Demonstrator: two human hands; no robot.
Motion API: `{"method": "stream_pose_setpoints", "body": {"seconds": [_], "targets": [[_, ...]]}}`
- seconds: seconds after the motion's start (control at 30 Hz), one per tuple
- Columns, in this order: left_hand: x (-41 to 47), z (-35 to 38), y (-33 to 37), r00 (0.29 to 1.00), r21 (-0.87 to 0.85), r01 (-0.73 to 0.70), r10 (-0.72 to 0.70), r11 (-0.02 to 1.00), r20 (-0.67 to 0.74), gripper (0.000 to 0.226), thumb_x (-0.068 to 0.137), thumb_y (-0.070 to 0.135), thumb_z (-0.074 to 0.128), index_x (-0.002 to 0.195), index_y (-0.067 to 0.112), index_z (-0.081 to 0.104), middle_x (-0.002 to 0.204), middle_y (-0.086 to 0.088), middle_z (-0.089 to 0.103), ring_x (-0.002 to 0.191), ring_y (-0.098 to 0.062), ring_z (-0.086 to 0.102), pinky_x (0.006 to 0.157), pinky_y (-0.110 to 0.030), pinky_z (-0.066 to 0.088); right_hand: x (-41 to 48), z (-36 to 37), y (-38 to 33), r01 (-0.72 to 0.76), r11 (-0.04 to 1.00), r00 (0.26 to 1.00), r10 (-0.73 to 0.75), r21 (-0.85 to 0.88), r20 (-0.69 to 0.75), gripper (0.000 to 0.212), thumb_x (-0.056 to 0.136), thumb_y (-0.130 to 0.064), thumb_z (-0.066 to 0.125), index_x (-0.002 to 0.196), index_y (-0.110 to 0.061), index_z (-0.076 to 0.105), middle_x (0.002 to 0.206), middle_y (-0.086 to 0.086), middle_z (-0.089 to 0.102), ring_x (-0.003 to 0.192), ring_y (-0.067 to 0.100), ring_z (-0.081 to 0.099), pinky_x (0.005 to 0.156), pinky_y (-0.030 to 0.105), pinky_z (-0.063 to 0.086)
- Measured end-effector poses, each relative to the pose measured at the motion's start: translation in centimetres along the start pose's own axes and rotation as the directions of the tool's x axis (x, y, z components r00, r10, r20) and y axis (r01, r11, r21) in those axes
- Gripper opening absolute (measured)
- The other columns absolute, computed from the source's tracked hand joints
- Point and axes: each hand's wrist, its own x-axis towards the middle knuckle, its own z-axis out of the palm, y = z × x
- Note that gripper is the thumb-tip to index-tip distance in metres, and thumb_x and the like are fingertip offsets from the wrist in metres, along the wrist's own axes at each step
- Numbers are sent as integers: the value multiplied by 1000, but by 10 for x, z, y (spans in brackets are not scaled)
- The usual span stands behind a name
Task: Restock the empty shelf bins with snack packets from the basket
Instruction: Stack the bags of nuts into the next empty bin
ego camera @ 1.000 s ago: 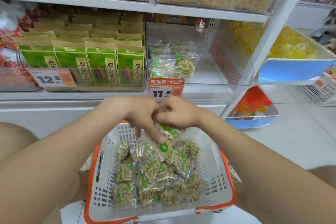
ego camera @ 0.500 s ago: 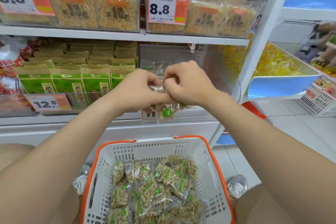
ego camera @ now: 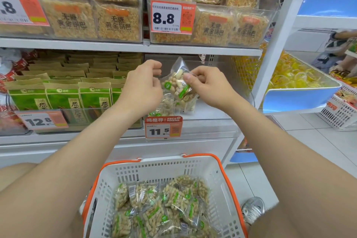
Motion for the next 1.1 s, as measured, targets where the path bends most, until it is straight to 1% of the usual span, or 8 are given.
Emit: {"method": "stream_pose_setpoints", "body": {"seconds": [0.17, 0.37, 0.53, 0.63, 0.77, 0.87, 1.03, 1.1], "targets": [[1, 13, -7, 978, 391, -148, 75, 908, 196, 53, 90, -5, 54, 141, 7, 52, 132, -16, 64, 125, -38, 59, 101, -52, 52, -2, 0, 21, -149, 986, 989, 150, -71, 6, 17, 103, -38, 62, 112, -28, 52, 85, 2, 72, 98, 28, 63, 80, 39, 49], [9, 31, -19, 921, 582, -311, 87, 751, 380, 14, 103, 19, 42, 110, 14, 53, 118, -11, 66, 107, -32, 63, 99, -46, 44, -6, 8, 28, -324, 932, 930, 346, -163, 128, 26, 104, -23, 57, 126, -18, 44, 117, 17, 60, 96, 29, 59, 71, 35, 44], [13, 40, -21, 882, 637, -336, -6, 694, 471, 30, 111, 37, 24, 109, 19, 48, 118, -5, 66, 112, -28, 63, 123, -55, 20, -3, 28, 32, -391, 874, 855, 461, -289, 238, 38, 102, -11, 50, 136, -3, 32, 128, 23, 54, 106, 34, 54, 80, 40, 46], [16, 40, -22, 880, 624, -342, 6, 703, 476, 26, 111, 39, 25, 104, 22, 43, 115, -3, 66, 111, -26, 62, 121, -55, 23, 4, 38, 31, -453, 839, 820, 525, -302, 228, 47, 101, -13, 54, 139, -1, 29, 134, 24, 51, 115, 36, 54, 81, 38, 42], [19, 41, -24, 886, 627, -341, 17, 700, 463, 33, 110, 42, 26, 109, 22, 52, 113, -1, 65, 106, -25, 61, 112, -51, 30, 12, 48, 26, -608, 777, 749, 629, -161, 207, 85, 82, -26, 86, 140, -3, 27, 125, 9, 49, 118, 29, 57, 84, 34, 52], [21, 41, -23, 892, 622, -343, 36, 704, 450, 30, 109, 42, 29, 107, 23, 52, 108, 1, 66, 101, -24, 60, 107, -49, 34, 15, 55, 24, -613, 783, 772, 622, -108, 129, 102, 74, -25, 95, 144, -4, 23, 133, 13, 50, 128, 33, 54, 96, 37, 51], [25, 42, -24, 886, 615, -329, 9, 717, 463, 25, 107, 41, 29, 109, 23, 47, 101, 2, 64, 93, -23, 57, 110, -50, 32, 19, 57, 32, -545, 830, 813, 557, -115, 169, 82, 75, -28, 92, 136, -10, 40, 129, 9, 54, 109, 26, 55, 83, 36, 50], [26, 43, -23, 870, 611, -332, -16, 718, 492, 21, 107, 40, 27, 109, 23, 40, 91, 4, 59, 89, -24, 56, 114, -52, 29, 18, 56, 34, -547, 834, 814, 550, -71, 188, 77, 71, -27, 93, 127, -14, 42, 123, 5, 56, 109, 24, 58, 89, 39, 55]]}}
